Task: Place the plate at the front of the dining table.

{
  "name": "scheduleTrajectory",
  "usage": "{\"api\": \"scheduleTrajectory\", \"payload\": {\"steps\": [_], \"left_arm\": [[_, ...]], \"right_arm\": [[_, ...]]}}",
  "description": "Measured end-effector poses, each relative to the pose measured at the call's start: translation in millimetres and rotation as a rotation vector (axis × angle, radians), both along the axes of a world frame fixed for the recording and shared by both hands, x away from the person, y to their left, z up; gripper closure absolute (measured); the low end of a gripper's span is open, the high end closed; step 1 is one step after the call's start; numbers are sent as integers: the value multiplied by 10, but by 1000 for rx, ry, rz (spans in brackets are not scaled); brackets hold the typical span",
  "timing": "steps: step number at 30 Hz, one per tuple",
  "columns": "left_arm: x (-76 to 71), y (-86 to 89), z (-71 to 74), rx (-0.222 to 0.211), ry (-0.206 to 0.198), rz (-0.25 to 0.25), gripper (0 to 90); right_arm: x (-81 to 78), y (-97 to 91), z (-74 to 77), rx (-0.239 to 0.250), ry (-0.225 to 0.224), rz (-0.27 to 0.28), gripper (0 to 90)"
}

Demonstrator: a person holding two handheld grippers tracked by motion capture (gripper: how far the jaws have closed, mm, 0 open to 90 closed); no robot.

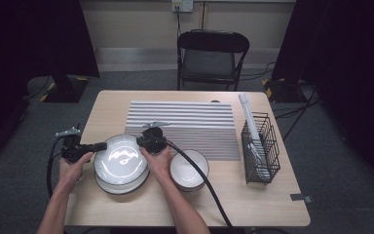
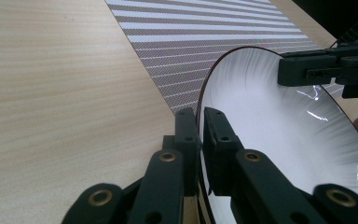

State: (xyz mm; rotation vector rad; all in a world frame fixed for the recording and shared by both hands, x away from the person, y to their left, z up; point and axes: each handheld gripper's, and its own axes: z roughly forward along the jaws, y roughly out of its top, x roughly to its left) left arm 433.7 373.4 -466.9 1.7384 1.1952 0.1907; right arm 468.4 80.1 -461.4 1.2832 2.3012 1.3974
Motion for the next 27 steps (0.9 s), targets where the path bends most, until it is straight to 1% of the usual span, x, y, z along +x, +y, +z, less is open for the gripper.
{"api": "scheduleTrajectory", "payload": {"steps": [1, 3, 8, 11, 12, 14, 15, 16, 17, 19, 21, 23, 25, 26, 27], "left_arm": [[6, 2, 13, -1, -7, 4, 856], [15, -12, 23, 4, -4, 9, 856], [3, -22, 22, 12, -19, 18, 854], [-1, -28, 28, 17, -21, 21, 854], [1, -27, 28, 18, -21, 20, 853], [0, -26, 26, 18, -23, 20, 853], [1, -25, 26, 17, -23, 20, 853], [1, -24, 25, 17, -22, 20, 854], [2, -24, 23, 13, -23, 19, 854], [0, -20, 18, 8, -20, 22, 852], [-4, -18, 11, 3, -22, 25, 850], [-11, -14, 9, 4, -21, 27, 849], [-20, -9, 2, -8, -16, 30, 848], [-22, -1, 0, -17, -11, 31, 847], [-26, 6, -1, -18, -8, 27, 847]], "right_arm": [[3, -1, 11, 2, -10, -2, 816], [14, -1, 28, 9, -13, -8, 813], [15, -9, 16, 15, -10, -6, 815], [15, -12, 6, 17, 7, -13, 805], [14, -12, -2, 12, 10, -9, 798], [5, -7, -24, 9, 31, 0, 766], [-1, -8, -43, 11, 31, 6, 754], [-6, -10, -61, 23, 41, 8, 751], [-9, -16, -73, 39, 48, 5, 755], [1, -28, -79, 53, 56, 7, 771], [11, -42, -71, 55, 56, 9, 787], [20, -55, -69, 70, 68, 6, 799], [27, -62, -71, 81, 77, 5, 806], [27, -62, -68, 77, 71, 4, 807], [26, -63, -68, 79, 75, 4, 809]]}}
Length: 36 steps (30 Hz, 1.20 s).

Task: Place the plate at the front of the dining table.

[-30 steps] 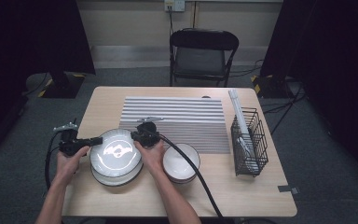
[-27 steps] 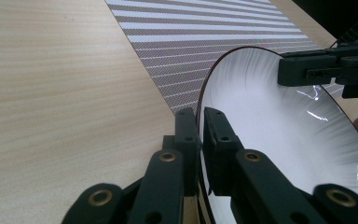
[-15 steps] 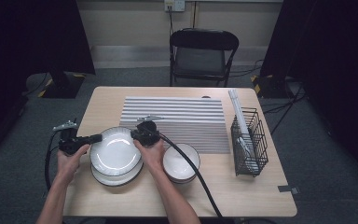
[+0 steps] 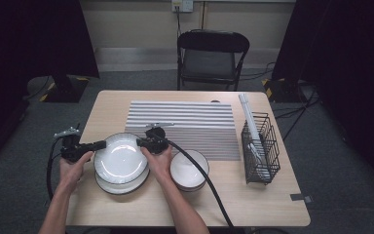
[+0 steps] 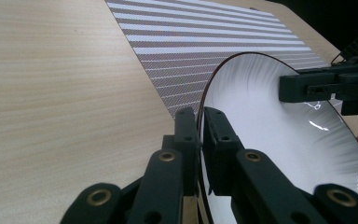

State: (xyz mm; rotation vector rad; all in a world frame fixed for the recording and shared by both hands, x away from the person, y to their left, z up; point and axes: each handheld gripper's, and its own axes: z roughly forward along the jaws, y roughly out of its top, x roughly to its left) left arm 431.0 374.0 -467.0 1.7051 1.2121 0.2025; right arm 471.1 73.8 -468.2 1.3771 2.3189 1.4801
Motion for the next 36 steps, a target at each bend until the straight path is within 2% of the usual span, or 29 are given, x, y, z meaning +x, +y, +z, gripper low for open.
{"api": "scheduleTrajectory", "payload": {"steps": [4, 7, 13, 16, 19, 22, 23, 26, 30, 34, 36], "left_arm": [[-34, 33, -2, -3, 13, -35, 773], [-47, 26, -19, 16, 22, -24, 818], [-24, 41, -1, 5, 29, -20, 852], [-23, 12, 41, 47, 24, -14, 855], [-2, 35, 23, 16, 20, -14, 859], [7, 7, 63, 48, 20, -9, 859], [13, 10, 64, 46, 20, -11, 859], [29, 39, 33, -2, 24, -12, 862], [16, 26, 35, 12, 21, -8, 856], [-1, 55, 8, -9, 36, -23, 846], [-4, 51, -7, -2, 41, -34, 819]], "right_arm": [[-3, -1, 4, -1, 0, -3, 813], [-9, -2, 1, -1, -6, -2, 814], [-5, -5, 13, 4, -3, -10, 823], [-5, 7, 35, -10, -8, -7, 822], [2, 12, 48, -14, -22, -10, 822], [8, 14, 53, -17, -31, -10, 821], [13, 15, 53, -16, -28, -13, 819], [25, 9, 50, -16, -29, -16, 819], [25, 8, 50, -17, -33, -14, 818], [21, 8, 50, -17, -30, -16, 819], [21, 6, 48, -16, -31, -15, 820]]}}
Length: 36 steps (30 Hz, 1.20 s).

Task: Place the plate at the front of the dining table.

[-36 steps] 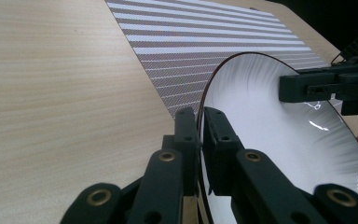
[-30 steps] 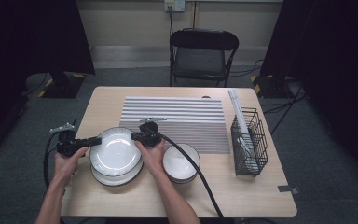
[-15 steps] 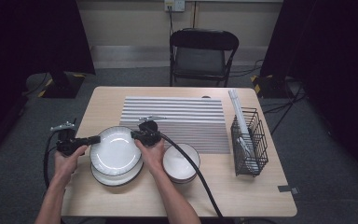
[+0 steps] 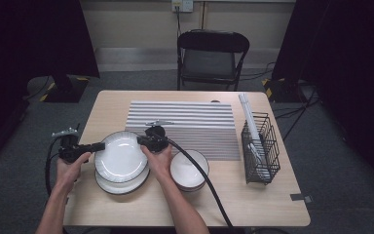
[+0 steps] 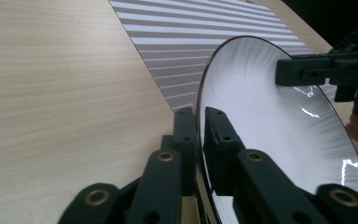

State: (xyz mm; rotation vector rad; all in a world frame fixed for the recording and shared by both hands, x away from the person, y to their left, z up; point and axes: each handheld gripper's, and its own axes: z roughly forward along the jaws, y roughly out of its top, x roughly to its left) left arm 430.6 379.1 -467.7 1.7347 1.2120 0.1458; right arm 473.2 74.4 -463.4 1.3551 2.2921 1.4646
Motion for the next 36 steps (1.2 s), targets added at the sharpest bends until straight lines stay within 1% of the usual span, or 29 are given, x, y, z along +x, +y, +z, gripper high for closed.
{"api": "scheduleTrajectory", "payload": {"steps": [2, 4, 5, 8, 12, 15, 16, 18, 19, 21, 23, 24, 27, 28, 30, 31, 34, 35, 36], "left_arm": [[-1, -15, -26, -5, 16, -3, 812], [-8, -20, -28, -11, 20, 7, 810], [-10, -16, -24, -8, 17, 6, 814], [1, 6, -19, -18, 15, 3, 832], [12, -15, 26, 24, -1, 3, 839], [30, -14, 24, 8, -6, 10, 844], [35, -9, 32, 15, -17, 13, 845], [39, -7, 46, 13, -21, 28, 850], [46, 4, 49, 12, -26, 28, 851], [54, 18, 43, -4, -22, 31, 853], [59, 17, 41, 1, -27, 24, 852], [56, 9, 40, -6, -22, 29, 852], [51, 16, 38, 1, -22, 20, 852], [41, 16, 39, -4, -15, 22, 852], [29, 26, 39, 8, -18, 14, 849], [23, 28, 37, 9, -11, 12, 846], [7, 32, 6, -11, 7, 7, 831], [0, 27, 7, -10, 4, 11, 832], [2, 25, 10, -12, 9, 15, 833]], "right_arm": [[-2, 0, 0, 1, 1, 0, 820], [-4, -2, -2, 3, 1, -1, 820], [-4, -1, -2, 3, 1, -1, 820], [-7, 0, 0, 3, 2, -3, 819], [-5, 5, -1, 2, -6, -6, 817], [1, 6, 11, -1, -15, -13, 816], [3, 7, 15, 1, -17, -15, 816], [2, 13, 23, 8, -22, -20, 816], [2, 18, 30, 11, -24, -23, 816], [6, 28, 44, 11, -33, -23, 818], [6, 27, 41, 2, -34, -19, 821], [8, 21, 31, 2, -29, -20, 821], [7, 11, 11, 7, -23, -21, 820], [4, 8, 8, 10, -21, -20, 821], [2, 6, 6, 10, -20, -19, 822], [1, 5, 7, 9, -19, -19, 823], [1, 1, 7, 9, -18, -16, 824], [-1, -1, 5, 9, -19, -16, 824], [-2, -3, 3, 10, -19, -16, 825]]}}
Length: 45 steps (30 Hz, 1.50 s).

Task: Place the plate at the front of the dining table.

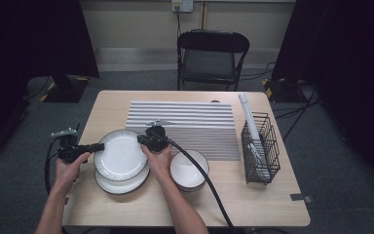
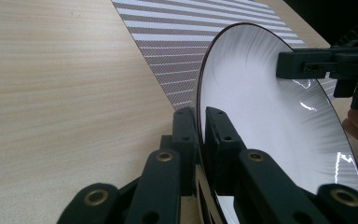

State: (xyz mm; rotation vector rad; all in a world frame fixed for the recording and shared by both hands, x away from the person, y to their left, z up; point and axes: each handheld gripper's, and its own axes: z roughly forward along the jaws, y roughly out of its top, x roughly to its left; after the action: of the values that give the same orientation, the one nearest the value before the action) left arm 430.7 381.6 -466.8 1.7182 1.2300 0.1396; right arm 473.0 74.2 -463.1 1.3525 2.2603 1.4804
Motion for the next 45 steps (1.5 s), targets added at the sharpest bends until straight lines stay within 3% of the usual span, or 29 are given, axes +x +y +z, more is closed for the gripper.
{"api": "scheduleTrajectory", "payload": {"steps": [11, 27, 33, 45], "left_arm": [[83, -2, 33, -2, -26, 10, 854], [15, 14, 6, -19, 14, 17, 828], [29, 6, 26, -1, 9, 20, 838], [18, 26, 18, -16, 1, 26, 830]], "right_arm": [[16, -16, 30, 6, -3, -27, 827], [10, -23, 17, 10, -3, -23, 831], [5, -15, 17, 11, -7, -32, 829], [15, 2, 15, 12, -17, -40, 826]]}}
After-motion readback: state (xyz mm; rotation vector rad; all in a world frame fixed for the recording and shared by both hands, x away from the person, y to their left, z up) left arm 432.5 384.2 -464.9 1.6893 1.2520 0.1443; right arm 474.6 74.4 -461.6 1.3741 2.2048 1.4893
